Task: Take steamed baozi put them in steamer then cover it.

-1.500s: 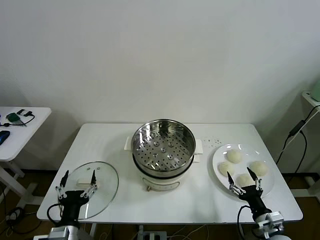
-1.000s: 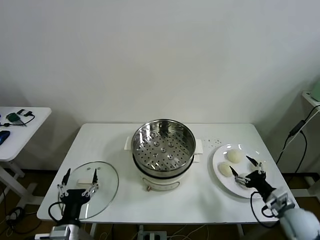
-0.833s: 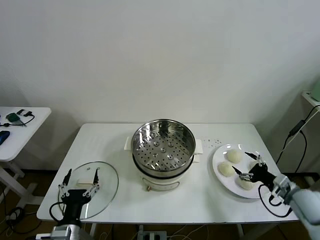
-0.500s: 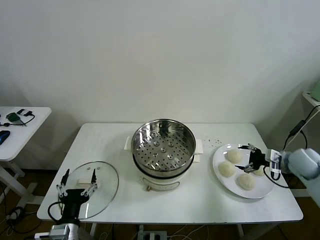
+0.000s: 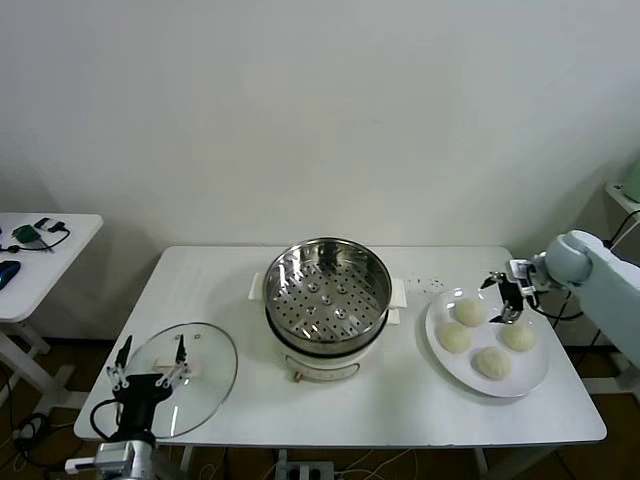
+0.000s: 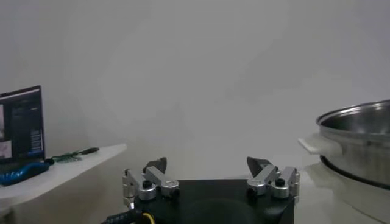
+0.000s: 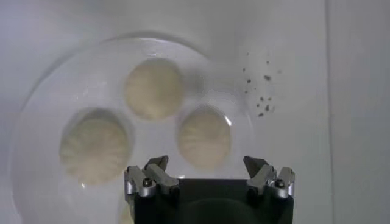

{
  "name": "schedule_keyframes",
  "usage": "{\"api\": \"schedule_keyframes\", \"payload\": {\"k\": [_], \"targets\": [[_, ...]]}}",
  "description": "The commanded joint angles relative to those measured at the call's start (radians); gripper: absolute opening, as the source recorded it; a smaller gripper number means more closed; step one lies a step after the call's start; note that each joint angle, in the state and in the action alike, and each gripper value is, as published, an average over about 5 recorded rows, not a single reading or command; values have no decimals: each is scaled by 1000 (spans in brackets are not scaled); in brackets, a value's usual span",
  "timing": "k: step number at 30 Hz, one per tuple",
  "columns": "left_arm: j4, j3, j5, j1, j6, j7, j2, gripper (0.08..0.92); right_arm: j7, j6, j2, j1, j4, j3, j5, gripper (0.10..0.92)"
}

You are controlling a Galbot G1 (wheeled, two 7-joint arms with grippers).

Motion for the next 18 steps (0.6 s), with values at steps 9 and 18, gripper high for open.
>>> {"api": "schedule_keyframes", "payload": {"k": [9,18], "targets": [[17,-12,0,-12,16,-18,0,823,-28,63,224,60,-304,-60,-109,823],[17,-17,1,-14,16,-20,0,823,-30,72,267,48,-345,-39,-129,820]]}}
